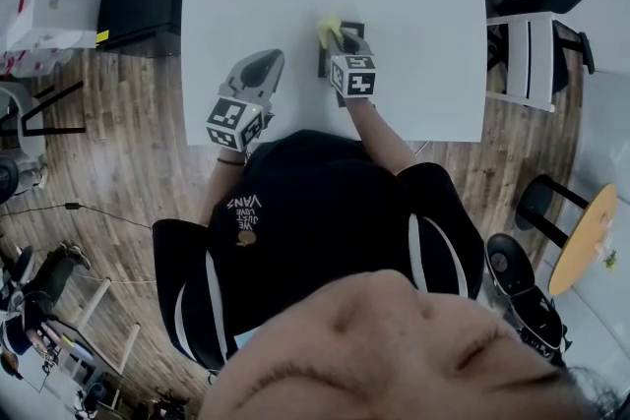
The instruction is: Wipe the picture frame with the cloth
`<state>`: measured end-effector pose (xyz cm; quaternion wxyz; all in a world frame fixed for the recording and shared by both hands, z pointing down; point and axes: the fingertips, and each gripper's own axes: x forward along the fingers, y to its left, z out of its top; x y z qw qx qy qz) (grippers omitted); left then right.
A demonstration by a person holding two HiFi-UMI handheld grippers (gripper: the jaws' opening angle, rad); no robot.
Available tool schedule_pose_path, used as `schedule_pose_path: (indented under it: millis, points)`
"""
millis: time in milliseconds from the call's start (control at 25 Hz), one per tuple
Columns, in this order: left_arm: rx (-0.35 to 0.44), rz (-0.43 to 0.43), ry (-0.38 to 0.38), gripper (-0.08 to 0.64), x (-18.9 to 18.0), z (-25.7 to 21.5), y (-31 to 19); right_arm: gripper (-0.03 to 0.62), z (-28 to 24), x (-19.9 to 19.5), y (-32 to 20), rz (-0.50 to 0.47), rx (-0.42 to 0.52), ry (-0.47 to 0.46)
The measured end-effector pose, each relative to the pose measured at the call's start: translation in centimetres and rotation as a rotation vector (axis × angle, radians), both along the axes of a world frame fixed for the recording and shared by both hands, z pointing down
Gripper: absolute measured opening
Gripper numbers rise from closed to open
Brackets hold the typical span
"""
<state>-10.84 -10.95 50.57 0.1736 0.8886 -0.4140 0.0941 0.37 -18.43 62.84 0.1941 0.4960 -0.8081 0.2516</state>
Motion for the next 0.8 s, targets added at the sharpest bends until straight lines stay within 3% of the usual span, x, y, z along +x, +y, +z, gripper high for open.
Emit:
schedule_pose_path:
  millis: [800]
  points:
    - [0.009,0.037,0.005,0.018,1.3,-0.3,-0.4,0.048,0.8,4.0,0.1,0.085,-0.027,0.050]
